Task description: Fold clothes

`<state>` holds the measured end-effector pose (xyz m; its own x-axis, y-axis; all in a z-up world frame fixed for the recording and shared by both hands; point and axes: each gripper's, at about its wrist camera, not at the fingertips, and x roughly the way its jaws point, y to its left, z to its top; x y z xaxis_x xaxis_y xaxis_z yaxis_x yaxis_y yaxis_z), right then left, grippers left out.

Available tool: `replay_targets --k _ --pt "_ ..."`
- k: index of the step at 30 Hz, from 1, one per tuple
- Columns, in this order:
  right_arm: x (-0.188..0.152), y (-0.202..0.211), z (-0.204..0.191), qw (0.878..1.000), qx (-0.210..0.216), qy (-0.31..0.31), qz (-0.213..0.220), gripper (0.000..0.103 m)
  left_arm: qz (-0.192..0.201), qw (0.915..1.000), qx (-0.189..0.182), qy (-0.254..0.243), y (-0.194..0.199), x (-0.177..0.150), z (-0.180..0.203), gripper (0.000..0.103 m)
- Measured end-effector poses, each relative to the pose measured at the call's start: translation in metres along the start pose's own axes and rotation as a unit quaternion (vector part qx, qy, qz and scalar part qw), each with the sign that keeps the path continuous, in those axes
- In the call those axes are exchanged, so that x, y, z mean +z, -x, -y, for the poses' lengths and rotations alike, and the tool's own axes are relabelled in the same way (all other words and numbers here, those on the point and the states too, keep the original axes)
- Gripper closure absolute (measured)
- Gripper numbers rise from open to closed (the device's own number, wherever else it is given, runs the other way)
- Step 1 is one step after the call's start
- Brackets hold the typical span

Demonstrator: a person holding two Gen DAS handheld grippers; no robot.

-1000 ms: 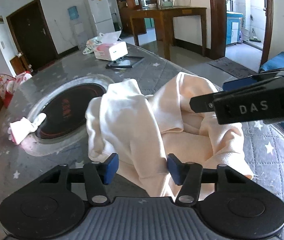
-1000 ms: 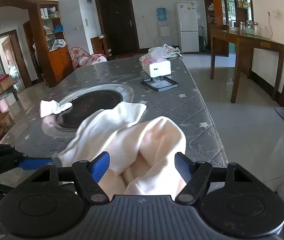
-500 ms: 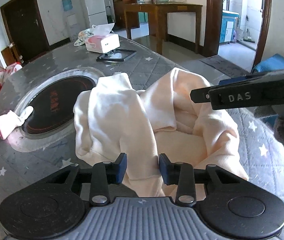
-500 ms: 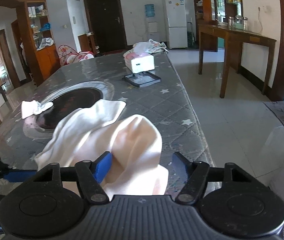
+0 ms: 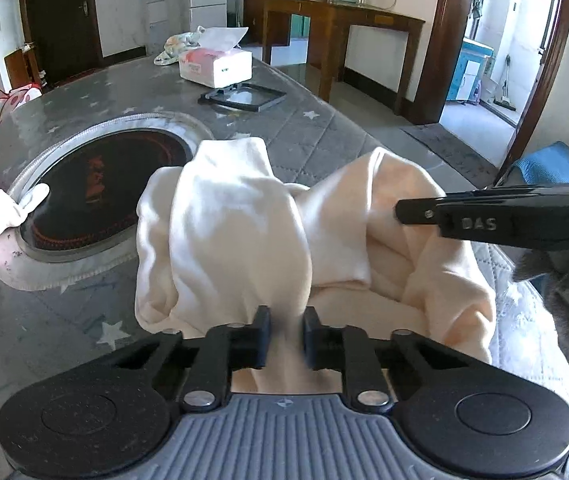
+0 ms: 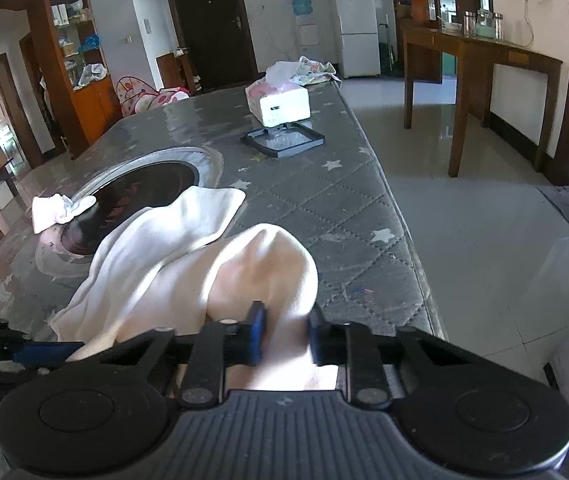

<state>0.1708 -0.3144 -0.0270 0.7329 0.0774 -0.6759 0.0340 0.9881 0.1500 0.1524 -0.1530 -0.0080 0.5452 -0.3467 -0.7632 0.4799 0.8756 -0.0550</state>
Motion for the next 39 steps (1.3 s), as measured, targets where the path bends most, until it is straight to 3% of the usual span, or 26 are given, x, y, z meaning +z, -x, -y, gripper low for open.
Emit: replay_targets --k 5,17,24,30,36,39 --pt "-0.001 0.019 0.0 1.0 -0.005 0.007 0.021 0.096 0.02 0.9998 0.01 -0.001 0.011 -0.005 -0.004 0.099" --pt "-0.023 0.08 -0.007 0.998 -0.004 0.031 0.058 0.097 0.058 0.9968 0.048 0.027 0.064 -0.034 -0.024 0.1" --pt "-0.049 0.124 -0.017 0.996 0.024 0.046 0.069 0.098 0.072 0.9952 0.047 0.047 0.108 -0.068 -0.04 0.1" --pt "-0.08 0.155 -0.02 0.996 0.029 0.063 0.048 0.098 0.068 0.9951 0.05 0.052 0.147 -0.112 -0.048 0.1" --pt "-0.118 0.172 -0.023 0.996 0.026 0.091 -0.006 0.097 0.049 0.996 0.044 0.06 0.172 -0.158 -0.051 0.1" --pt "-0.131 0.182 -0.028 0.993 0.026 0.115 -0.028 0.088 0.032 0.997 0.036 0.06 0.179 -0.178 -0.049 0.1"
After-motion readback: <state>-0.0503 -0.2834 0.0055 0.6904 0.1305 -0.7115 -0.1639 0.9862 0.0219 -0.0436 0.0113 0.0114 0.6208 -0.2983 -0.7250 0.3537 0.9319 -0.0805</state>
